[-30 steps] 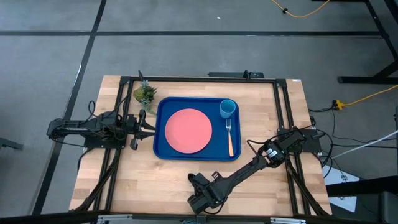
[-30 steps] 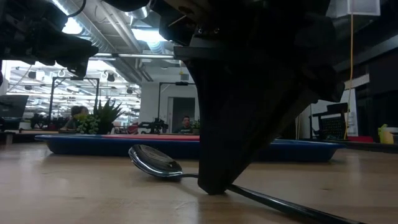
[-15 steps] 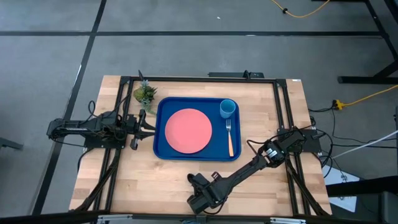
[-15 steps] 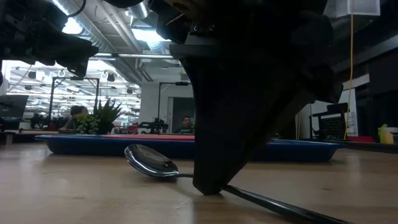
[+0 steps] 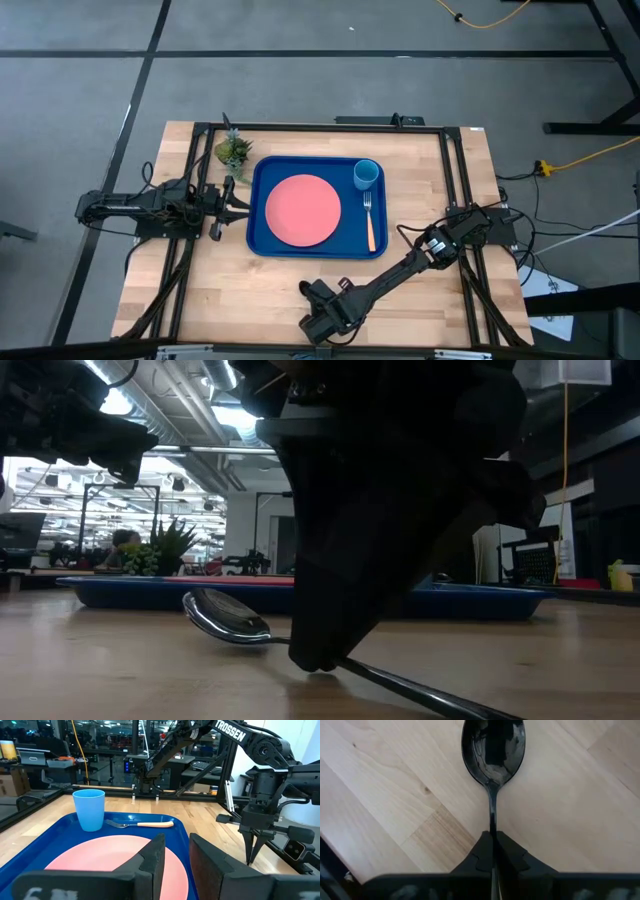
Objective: Pick and place plate/cup/fork/spoon on tray
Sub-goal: Put the black spoon on the left side of the brown fork on the blue tray
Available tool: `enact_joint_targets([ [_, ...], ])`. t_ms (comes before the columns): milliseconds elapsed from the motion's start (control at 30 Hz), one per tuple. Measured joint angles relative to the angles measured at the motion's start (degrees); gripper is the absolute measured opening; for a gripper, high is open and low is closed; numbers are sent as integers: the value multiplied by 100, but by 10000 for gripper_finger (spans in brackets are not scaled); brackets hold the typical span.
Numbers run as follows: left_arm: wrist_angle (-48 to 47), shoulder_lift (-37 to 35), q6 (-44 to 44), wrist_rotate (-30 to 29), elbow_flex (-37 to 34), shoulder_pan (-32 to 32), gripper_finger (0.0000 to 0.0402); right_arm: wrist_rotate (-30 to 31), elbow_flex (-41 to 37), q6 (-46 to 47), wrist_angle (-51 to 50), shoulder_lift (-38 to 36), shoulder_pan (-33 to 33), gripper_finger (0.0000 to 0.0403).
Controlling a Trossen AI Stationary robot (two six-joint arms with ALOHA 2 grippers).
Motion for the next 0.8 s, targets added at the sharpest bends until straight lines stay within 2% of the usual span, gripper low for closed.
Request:
enact_joint_targets([
  [800,1,-2,0,0,0,-2,80,41,0,34,95,-9,-15,7],
])
